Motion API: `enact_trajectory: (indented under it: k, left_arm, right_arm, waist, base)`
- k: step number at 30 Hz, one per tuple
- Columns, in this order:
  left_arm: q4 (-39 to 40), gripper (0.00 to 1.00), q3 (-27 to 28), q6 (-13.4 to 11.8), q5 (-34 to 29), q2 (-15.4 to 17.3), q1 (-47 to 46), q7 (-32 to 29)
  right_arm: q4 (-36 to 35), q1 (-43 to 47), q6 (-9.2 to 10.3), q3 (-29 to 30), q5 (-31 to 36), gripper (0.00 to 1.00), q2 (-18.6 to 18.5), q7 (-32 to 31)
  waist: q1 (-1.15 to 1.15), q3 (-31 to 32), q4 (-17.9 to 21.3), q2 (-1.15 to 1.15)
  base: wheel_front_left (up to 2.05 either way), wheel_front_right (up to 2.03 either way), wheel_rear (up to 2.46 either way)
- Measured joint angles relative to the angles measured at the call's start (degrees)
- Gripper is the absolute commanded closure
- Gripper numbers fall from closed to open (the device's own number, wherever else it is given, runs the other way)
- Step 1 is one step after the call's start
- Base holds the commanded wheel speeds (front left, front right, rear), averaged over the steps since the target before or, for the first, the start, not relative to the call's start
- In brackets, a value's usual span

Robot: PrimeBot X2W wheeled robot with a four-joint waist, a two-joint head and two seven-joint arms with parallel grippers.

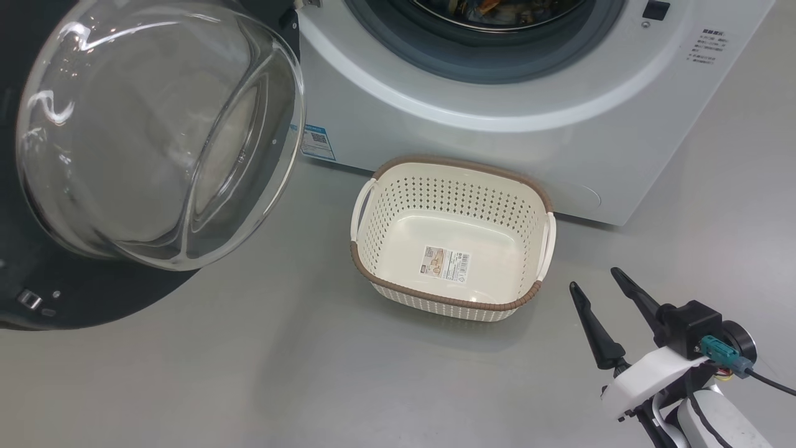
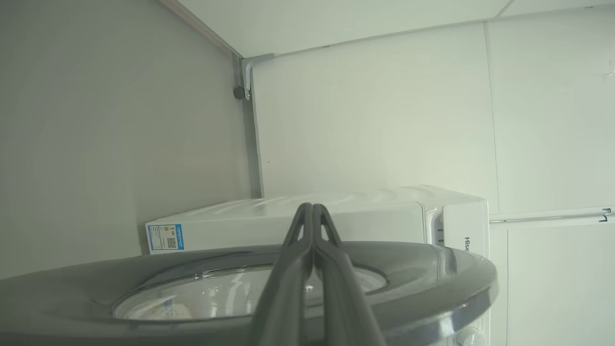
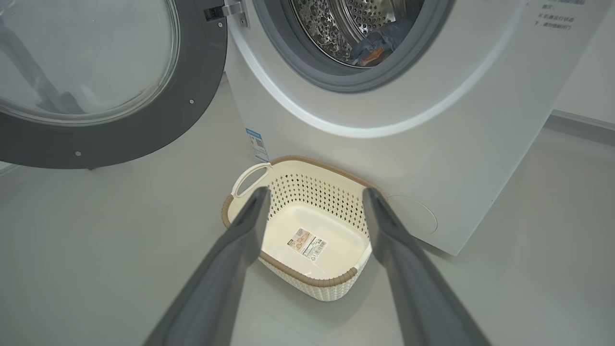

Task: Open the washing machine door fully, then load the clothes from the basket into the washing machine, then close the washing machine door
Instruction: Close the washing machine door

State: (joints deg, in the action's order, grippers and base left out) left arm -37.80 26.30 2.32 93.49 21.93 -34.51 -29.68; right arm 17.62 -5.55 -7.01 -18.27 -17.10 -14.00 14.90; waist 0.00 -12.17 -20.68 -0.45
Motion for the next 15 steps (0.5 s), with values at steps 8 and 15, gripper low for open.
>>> enact_trajectory:
  k: [8,15]
  left_arm:
    - [0.7,1.00,-2.3,2.2,1.9,-1.7,0.2,-5.2]
    - [1.6,1.00,-2.3,2.8,1.9,-2.0,2.4,-7.7]
  right_arm:
    - [0.0,0.0,0.00,0.6,-0.1,0.00,1.0,0.0]
    - [-0.1,0.1,0.00,1.1,-0.4,0.00,2.5,0.0]
  waist:
    - [0.00,0.6,-0.8,0.00]
    - [0.00,1.7,-1.4,0.00]
  base:
    - [0.00,0.00,0.00]
    - [0.00,0.00,0.00]
